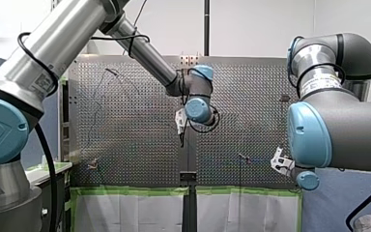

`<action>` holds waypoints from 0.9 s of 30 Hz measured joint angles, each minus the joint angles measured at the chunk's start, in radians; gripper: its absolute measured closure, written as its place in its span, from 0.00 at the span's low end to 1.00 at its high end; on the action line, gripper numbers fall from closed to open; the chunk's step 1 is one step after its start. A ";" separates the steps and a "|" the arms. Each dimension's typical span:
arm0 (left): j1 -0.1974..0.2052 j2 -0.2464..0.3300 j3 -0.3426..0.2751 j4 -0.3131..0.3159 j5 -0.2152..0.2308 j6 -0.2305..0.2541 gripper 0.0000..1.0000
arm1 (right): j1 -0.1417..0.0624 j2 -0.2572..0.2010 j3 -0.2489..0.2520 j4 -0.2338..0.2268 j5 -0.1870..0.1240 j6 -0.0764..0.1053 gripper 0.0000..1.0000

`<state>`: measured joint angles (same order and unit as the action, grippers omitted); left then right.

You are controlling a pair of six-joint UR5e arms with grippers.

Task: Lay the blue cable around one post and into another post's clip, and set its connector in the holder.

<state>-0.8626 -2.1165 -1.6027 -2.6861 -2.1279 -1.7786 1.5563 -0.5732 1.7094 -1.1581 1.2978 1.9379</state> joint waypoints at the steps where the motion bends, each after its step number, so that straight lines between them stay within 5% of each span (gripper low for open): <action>1: 0.000 0.008 -0.008 0.002 0.002 0.004 0.01 | 0.000 0.000 -0.001 0.001 0.000 0.000 1.00; 17: 0.033 0.145 -0.145 0.121 0.072 -0.020 0.01 | 0.001 0.000 -0.005 0.006 0.000 -0.002 1.00; 27: 0.061 0.227 -0.227 0.203 0.078 -0.014 0.01 | 0.003 0.000 -0.005 0.005 0.000 -0.002 1.00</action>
<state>-0.8018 -1.8892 -1.8301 -2.4827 -2.0501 -1.7925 1.5593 -0.5732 1.7040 -1.1528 1.2977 1.9361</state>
